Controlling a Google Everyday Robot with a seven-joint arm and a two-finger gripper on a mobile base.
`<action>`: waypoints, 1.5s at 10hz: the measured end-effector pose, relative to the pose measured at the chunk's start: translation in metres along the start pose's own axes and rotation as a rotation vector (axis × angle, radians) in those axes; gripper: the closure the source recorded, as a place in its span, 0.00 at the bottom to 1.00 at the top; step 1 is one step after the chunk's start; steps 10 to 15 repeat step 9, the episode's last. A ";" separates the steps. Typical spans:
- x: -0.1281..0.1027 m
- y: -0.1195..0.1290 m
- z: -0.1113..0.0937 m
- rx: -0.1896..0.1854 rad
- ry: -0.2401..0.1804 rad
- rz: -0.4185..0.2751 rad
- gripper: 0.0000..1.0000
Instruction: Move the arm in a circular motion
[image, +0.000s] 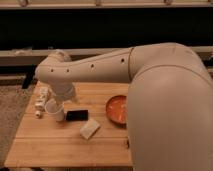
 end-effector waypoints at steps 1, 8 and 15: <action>0.002 -0.001 0.000 0.001 -0.002 0.000 0.35; 0.012 -0.003 -0.003 -0.002 -0.012 0.012 0.35; 0.013 -0.004 -0.003 -0.002 -0.013 0.014 0.35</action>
